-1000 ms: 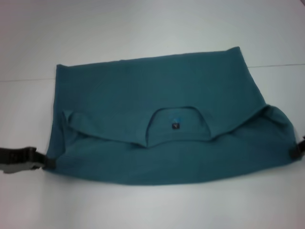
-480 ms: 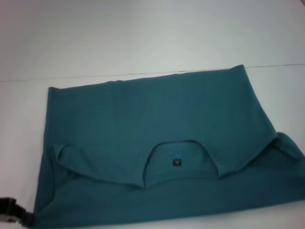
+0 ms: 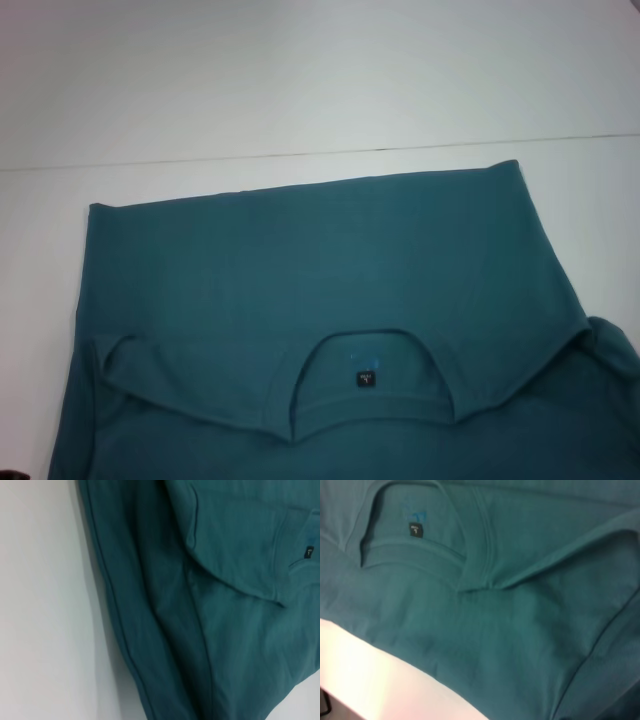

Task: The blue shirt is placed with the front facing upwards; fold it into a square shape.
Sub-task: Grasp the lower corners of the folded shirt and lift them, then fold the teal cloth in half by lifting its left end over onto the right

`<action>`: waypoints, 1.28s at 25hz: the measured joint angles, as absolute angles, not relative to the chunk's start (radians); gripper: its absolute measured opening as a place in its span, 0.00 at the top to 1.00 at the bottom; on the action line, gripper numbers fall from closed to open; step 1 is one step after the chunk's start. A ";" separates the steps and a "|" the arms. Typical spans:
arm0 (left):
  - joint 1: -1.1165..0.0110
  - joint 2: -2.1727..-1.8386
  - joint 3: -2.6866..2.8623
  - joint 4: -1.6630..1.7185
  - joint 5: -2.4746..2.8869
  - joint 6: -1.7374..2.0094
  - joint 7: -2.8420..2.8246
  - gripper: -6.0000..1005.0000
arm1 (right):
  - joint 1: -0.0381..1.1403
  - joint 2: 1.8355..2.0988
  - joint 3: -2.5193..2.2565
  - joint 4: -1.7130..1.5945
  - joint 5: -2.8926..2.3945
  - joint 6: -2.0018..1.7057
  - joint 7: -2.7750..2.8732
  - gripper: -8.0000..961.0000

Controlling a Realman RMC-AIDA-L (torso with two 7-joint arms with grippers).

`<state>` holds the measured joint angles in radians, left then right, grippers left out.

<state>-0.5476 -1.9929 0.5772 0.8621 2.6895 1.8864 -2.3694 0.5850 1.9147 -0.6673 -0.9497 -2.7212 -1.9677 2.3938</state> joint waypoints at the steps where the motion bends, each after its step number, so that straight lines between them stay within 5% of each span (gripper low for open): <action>1: -0.546 -1.993 0.578 0.862 2.692 1.891 -2.369 1.00 | 0.581 1.915 -0.667 -0.950 -2.721 -1.971 2.391 0.93; 9: -0.572 -1.981 0.563 0.862 2.698 1.901 -2.361 0.99 | 0.576 1.906 -0.622 -0.950 -2.701 -1.964 2.377 0.93; 18: -0.721 -1.923 0.522 0.813 2.694 1.824 -2.462 0.99 | 0.685 1.877 -0.555 -0.935 -2.660 -1.834 2.410 0.93; 24: -0.812 -1.886 0.533 0.774 2.698 1.708 -2.549 0.99 | 0.754 1.876 -0.559 -0.928 -2.659 -1.722 2.476 0.93; 32: -0.860 -1.878 0.624 0.760 2.700 1.559 -2.657 0.99 | 0.780 1.886 -0.575 -0.925 -2.659 -1.552 2.549 0.93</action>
